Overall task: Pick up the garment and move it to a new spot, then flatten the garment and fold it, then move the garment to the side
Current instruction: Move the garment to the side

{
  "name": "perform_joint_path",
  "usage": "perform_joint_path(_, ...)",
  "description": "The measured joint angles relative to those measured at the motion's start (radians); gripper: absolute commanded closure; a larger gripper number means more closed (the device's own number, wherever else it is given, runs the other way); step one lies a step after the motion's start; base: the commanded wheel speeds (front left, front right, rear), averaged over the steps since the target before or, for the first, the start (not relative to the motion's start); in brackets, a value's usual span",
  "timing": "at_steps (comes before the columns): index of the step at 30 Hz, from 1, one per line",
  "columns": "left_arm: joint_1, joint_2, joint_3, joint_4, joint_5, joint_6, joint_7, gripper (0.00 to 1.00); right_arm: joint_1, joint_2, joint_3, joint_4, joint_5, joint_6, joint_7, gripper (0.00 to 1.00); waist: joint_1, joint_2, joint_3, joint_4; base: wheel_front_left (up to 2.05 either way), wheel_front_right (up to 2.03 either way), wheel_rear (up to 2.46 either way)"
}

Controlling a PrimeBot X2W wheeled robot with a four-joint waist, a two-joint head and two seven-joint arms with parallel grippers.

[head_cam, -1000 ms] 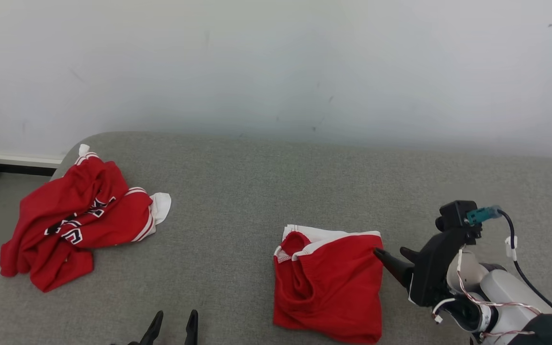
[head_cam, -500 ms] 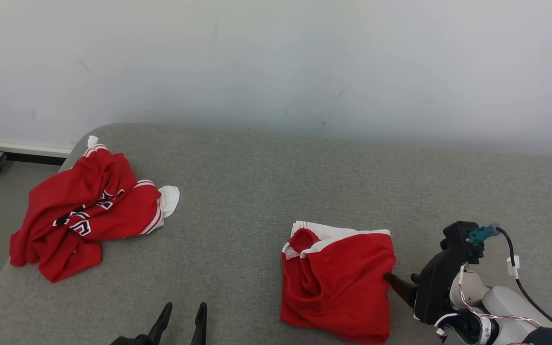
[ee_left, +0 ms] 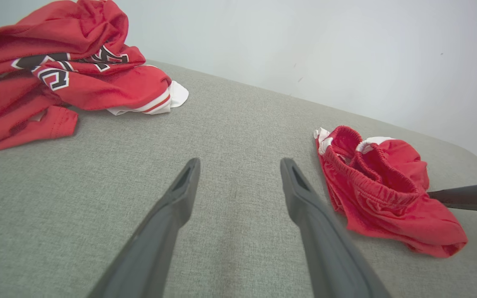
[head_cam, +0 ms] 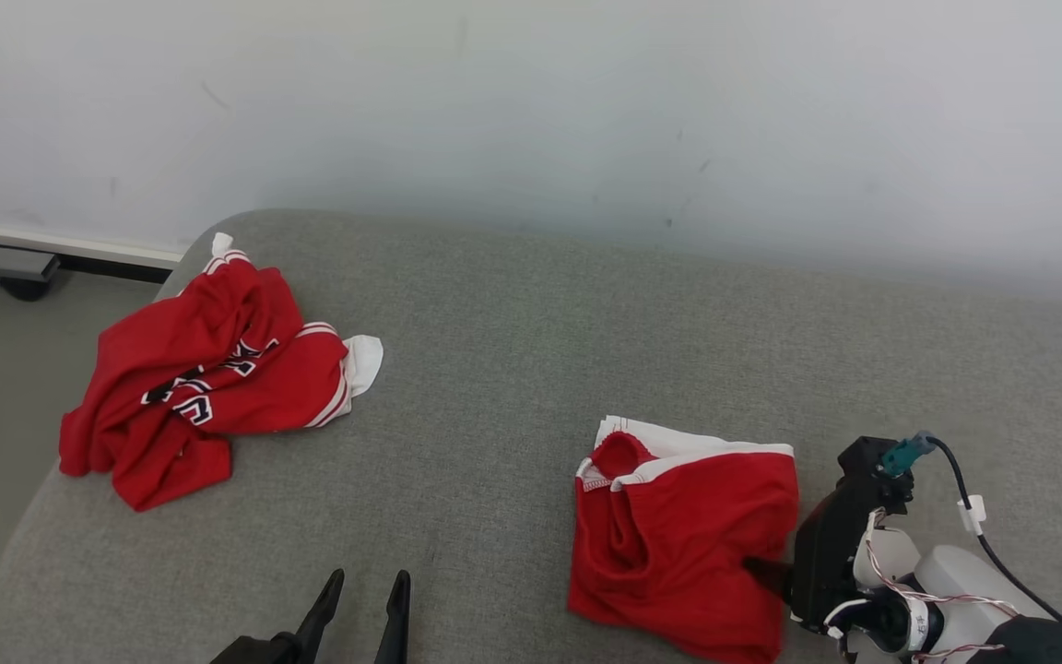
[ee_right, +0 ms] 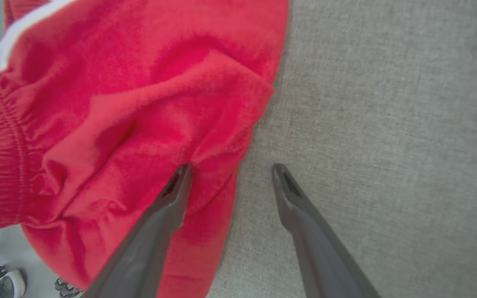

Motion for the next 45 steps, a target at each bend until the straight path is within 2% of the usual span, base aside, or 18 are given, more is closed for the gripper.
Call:
perform_joint_path(4,0.000,0.000,0.003,0.005,0.000,0.000,0.000,0.00,-0.017,0.017,0.001,0.025,0.012,-0.002,0.036,0.00,-0.0001,0.0000,0.007,0.012,0.00,0.00,0.00)
perform_joint_path(5,0.000,0.000,0.003,0.006,0.000,0.000,0.000,0.00,-0.021,0.021,-0.003,0.033,0.020,-0.002,0.043,0.09,0.0000,0.0000,0.007,0.013,0.00,0.00,0.00)
perform_joint_path(6,0.000,-0.001,0.003,0.008,0.000,0.000,0.000,0.00,-0.026,0.024,-0.006,0.041,0.027,-0.002,0.049,0.46,-0.0001,0.0000,0.007,0.015,0.00,0.00,0.00)
perform_joint_path(8,0.000,-0.002,0.003,0.010,0.000,0.000,0.000,0.00,-0.032,0.027,-0.007,0.051,0.030,-0.002,0.061,1.00,-0.0001,0.0000,0.008,0.017,0.00,0.00,0.00)
perform_joint_path(22,0.000,-0.003,0.021,0.026,-0.008,0.000,-0.005,0.00,-0.076,0.031,-0.008,0.100,0.034,0.000,0.077,1.00,0.0000,0.0001,0.003,0.002,0.00,0.00,0.00)
perform_joint_path(26,0.001,-0.004,0.023,0.029,-0.009,0.001,-0.009,0.00,-0.114,0.021,-0.010,0.104,0.030,0.011,0.076,1.00,0.0000,0.0000,-0.005,-0.010,0.00,0.00,0.00)
perform_joint_path(35,0.008,-0.003,0.027,0.032,-0.013,0.002,-0.010,0.00,-0.184,-0.035,-0.012,0.108,0.007,0.033,0.086,1.00,-0.0001,0.0000,-0.021,-0.058,0.00,0.00,0.00)
perform_joint_path(45,0.027,0.000,0.029,0.025,-0.015,0.002,-0.010,0.00,-0.231,-0.098,-0.004,0.109,-0.032,0.035,0.099,1.00,0.0000,0.0001,-0.029,-0.126,0.00,0.00,0.00)
